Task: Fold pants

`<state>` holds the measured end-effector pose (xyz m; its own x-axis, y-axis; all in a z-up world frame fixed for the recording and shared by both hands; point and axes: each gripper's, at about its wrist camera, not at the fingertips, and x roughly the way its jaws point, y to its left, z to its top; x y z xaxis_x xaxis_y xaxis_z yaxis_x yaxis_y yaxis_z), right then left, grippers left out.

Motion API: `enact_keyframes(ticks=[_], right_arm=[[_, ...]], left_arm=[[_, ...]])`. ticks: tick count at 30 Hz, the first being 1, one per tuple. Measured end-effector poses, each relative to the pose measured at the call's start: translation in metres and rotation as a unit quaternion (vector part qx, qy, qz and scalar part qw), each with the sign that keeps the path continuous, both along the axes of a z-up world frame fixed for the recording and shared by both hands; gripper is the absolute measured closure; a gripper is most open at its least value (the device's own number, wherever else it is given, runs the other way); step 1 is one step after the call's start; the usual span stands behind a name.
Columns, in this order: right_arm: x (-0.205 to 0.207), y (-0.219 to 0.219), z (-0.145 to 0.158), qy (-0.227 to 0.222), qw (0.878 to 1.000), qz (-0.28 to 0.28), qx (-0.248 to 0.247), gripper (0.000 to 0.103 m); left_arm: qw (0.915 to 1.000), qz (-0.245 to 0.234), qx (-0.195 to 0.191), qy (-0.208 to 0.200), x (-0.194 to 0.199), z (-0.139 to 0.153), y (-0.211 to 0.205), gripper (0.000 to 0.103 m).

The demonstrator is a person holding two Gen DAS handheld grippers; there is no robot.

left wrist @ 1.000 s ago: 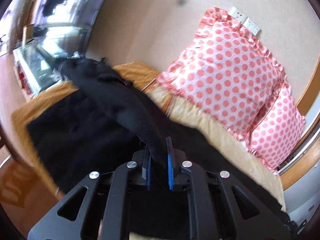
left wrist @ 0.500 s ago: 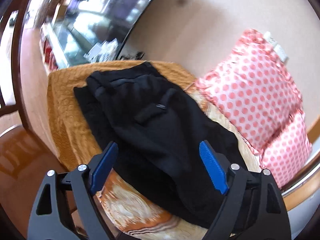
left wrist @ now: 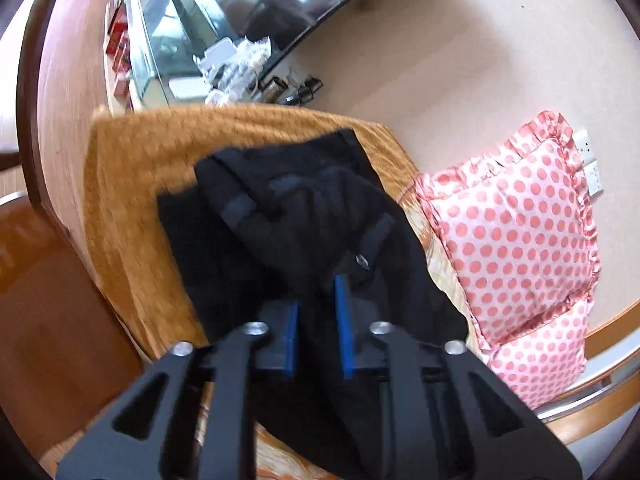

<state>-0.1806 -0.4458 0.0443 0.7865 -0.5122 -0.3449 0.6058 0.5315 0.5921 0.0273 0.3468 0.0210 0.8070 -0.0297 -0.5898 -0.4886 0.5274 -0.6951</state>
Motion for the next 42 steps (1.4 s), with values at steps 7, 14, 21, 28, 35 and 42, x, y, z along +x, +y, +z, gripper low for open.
enact_keyframes(ticks=[7,14,21,28,35,42], right_arm=[[-0.002,-0.003,0.004,0.011,1.0,-0.011,-0.012,0.098],[-0.008,-0.013,-0.001,0.007,1.0,-0.012,0.012,0.098],[-0.006,-0.012,0.029,0.002,0.999,0.004,-0.036,0.098],[-0.023,-0.016,-0.01,0.029,0.999,-0.016,0.018,0.098],[-0.027,-0.01,-0.017,0.066,0.998,-0.019,0.012,0.091],[-0.034,0.031,0.02,0.147,0.975,-0.126,-0.11,0.059]], left_arm=[[0.9958,-0.002,0.09,0.016,-0.026,0.011,-0.011,0.091],[0.9888,-0.001,0.143,0.043,-0.026,-0.002,-0.022,0.086],[0.9824,-0.016,0.179,0.049,-0.016,0.002,-0.036,0.071],[0.9822,-0.024,0.181,0.046,-0.015,0.0,-0.036,0.071],[0.9836,-0.042,0.173,0.03,-0.015,0.0,-0.034,0.051],[0.9745,-0.001,0.224,0.002,-0.044,0.026,-0.043,0.023]])
